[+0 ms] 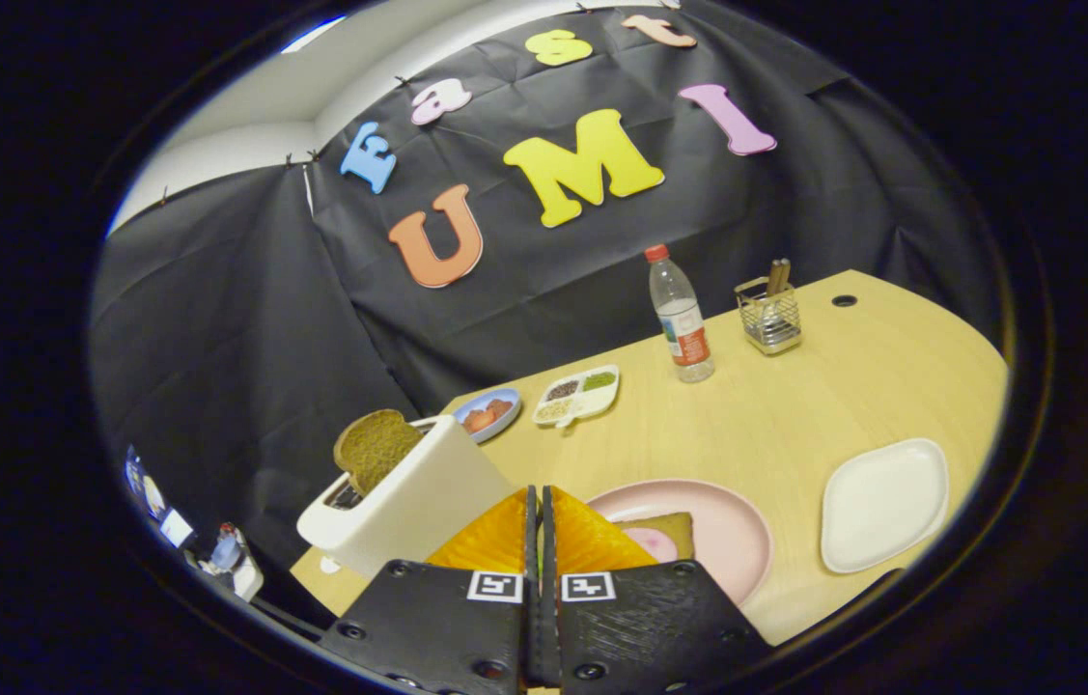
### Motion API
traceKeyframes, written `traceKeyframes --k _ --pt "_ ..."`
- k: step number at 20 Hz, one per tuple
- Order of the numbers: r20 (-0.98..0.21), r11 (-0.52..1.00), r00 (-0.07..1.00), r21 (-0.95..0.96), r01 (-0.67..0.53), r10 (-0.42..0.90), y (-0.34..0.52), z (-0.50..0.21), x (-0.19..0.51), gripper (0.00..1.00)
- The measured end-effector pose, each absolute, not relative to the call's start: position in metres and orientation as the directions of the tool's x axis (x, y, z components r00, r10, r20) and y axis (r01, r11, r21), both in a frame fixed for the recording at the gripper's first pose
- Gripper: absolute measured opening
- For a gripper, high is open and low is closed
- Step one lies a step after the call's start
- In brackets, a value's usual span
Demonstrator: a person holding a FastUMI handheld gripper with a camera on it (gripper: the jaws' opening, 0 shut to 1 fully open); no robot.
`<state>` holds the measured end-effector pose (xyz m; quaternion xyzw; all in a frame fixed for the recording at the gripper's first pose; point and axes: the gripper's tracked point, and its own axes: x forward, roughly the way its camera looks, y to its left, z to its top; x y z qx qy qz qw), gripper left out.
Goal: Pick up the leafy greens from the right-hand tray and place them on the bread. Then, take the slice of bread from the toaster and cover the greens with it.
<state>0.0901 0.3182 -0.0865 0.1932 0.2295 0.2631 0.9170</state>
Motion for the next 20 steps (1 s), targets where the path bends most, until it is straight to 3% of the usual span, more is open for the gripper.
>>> traceKeyframes --k 18,20 --pt "-0.490 0.910 0.780 0.332 -0.248 0.390 0.254 -0.163 0.118 0.01" --pt "-0.490 0.924 0.794 0.308 -0.227 0.359 0.244 -0.167 0.118 0.08"
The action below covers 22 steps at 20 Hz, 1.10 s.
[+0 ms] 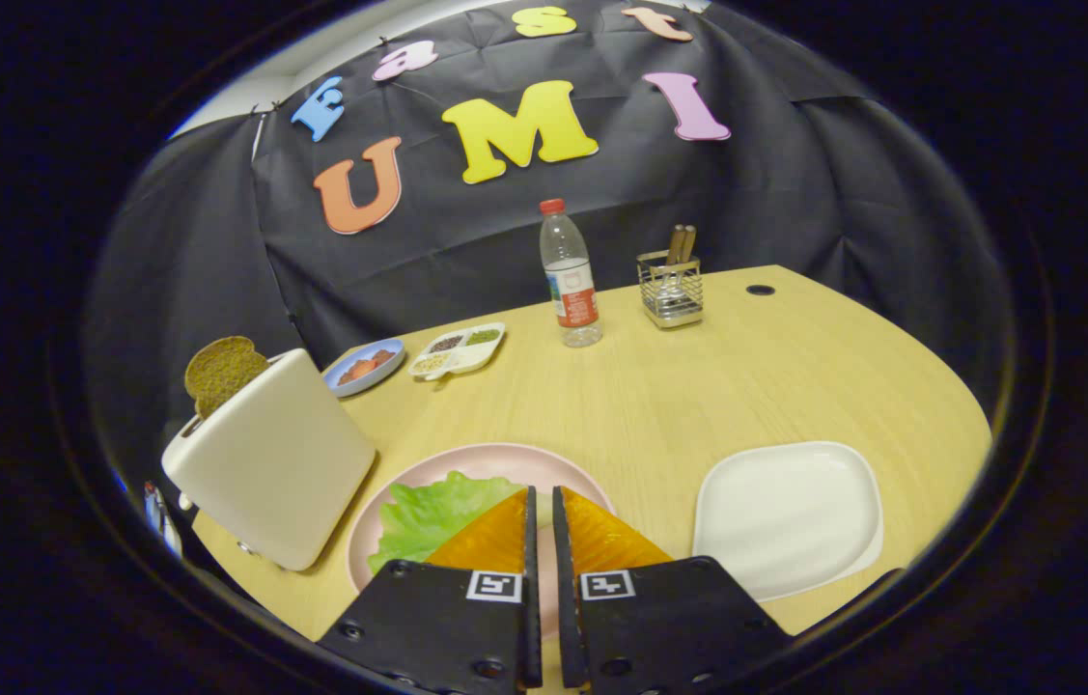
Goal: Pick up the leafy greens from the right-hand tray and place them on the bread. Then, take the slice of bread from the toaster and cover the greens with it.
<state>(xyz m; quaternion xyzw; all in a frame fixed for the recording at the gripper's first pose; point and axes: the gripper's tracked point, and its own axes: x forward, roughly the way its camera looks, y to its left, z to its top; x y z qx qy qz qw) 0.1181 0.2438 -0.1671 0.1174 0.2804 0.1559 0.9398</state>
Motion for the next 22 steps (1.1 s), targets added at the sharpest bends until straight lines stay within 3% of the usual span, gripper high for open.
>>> traceKeyframes --k 4,7,9,18,22 --pt "-0.441 0.939 0.839 0.264 -0.218 0.319 0.224 -0.155 0.115 0.44" --pt "-0.372 0.959 0.891 0.206 -0.194 0.260 0.204 -0.136 0.109 0.87" --pt "-0.309 0.971 0.926 0.163 -0.174 0.218 0.192 -0.116 0.100 0.97" --pt "-0.091 0.968 0.971 0.139 -0.208 0.221 0.222 -0.028 0.053 0.96" --pt "-0.081 0.954 0.960 0.161 -0.254 0.269 0.282 0.000 0.042 0.96"
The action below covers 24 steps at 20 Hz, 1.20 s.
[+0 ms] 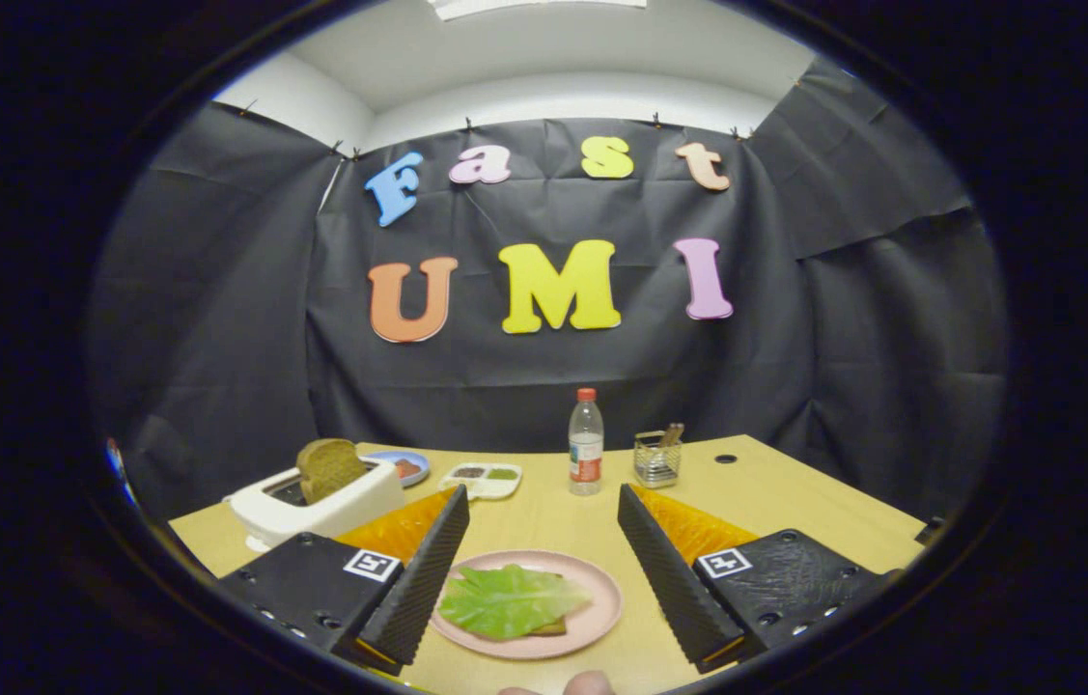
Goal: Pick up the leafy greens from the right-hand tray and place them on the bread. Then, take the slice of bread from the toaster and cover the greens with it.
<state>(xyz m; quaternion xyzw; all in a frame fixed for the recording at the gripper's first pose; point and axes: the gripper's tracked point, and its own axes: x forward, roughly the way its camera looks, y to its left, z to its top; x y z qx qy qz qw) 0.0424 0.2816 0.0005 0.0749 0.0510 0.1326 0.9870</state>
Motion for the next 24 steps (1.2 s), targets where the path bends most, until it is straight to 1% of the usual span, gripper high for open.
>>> traceKeyframes --k 3,7,10,15,20,23,24 --pt "-0.084 0.942 0.951 0.187 -0.280 0.299 0.329 0.016 0.039 0.96" --pt "-0.121 0.913 0.923 0.239 -0.330 0.365 0.401 0.016 0.037 0.95" --pt "-0.153 0.908 0.904 0.209 -0.364 0.398 0.449 0.010 0.041 0.94" --pt "-0.173 0.923 0.910 0.151 -0.353 0.376 0.492 0.002 0.056 0.94" --pt "-0.230 0.937 0.908 0.113 -0.331 0.349 0.511 -0.017 0.075 0.93" --pt "-0.271 0.949 0.910 0.097 -0.299 0.314 0.515 -0.029 0.085 0.78" --pt "-0.278 0.949 0.908 0.105 -0.296 0.314 0.518 -0.032 0.087 0.69"
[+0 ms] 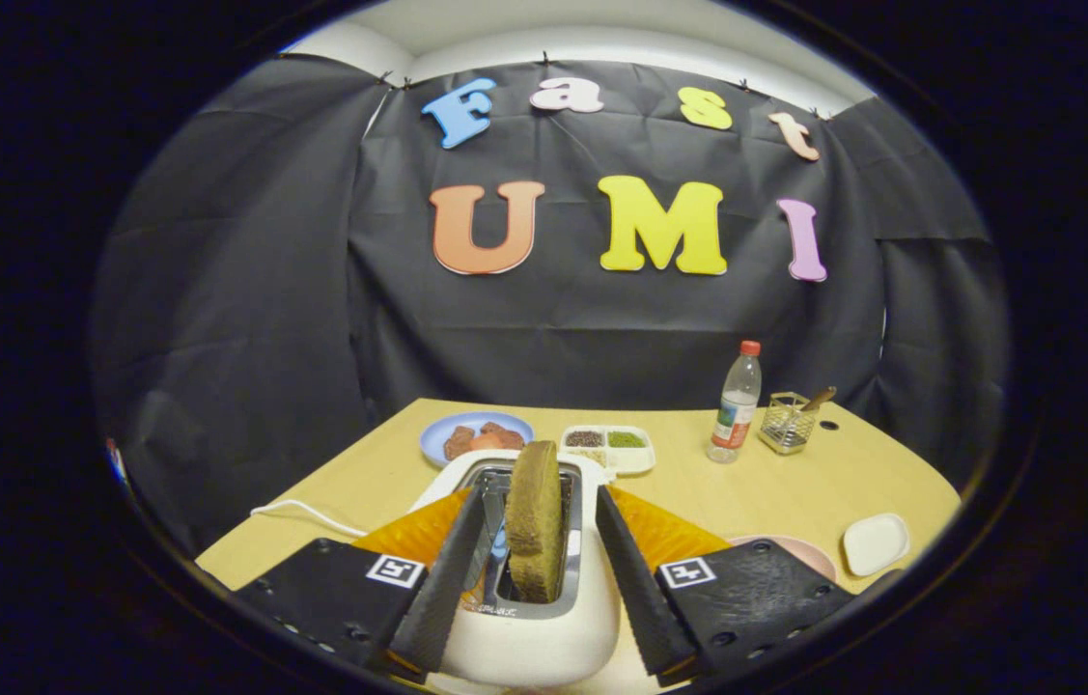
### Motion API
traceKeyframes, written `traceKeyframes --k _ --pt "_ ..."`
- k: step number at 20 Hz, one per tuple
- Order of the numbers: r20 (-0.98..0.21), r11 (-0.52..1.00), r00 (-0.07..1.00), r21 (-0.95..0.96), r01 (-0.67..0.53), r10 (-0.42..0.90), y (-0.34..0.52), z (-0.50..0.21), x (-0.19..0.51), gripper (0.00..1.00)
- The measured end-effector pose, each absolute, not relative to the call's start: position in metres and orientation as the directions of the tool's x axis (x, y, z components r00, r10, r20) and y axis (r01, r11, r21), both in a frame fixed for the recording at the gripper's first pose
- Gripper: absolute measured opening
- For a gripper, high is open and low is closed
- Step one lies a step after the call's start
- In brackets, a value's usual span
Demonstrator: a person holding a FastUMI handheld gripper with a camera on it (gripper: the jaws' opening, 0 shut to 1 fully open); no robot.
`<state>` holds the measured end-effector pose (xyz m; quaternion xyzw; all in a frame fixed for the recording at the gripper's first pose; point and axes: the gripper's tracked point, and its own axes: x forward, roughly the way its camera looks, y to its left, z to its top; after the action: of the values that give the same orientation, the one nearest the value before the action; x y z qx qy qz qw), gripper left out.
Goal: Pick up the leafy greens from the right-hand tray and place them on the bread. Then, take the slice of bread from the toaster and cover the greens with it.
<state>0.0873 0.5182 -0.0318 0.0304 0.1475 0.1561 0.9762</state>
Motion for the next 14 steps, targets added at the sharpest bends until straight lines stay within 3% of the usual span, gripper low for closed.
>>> traceKeyframes --k 5,6,8,14 --pt "-0.307 0.953 0.902 0.115 -0.280 0.302 0.521 -0.040 0.094 0.22" --pt "-0.306 0.948 0.898 0.124 -0.292 0.316 0.523 -0.038 0.093 0.17" --pt "-0.309 0.940 0.889 0.145 -0.307 0.338 0.523 -0.036 0.091 0.12" --pt "-0.210 0.911 0.891 0.189 -0.367 0.402 0.514 0.018 0.078 0.12"
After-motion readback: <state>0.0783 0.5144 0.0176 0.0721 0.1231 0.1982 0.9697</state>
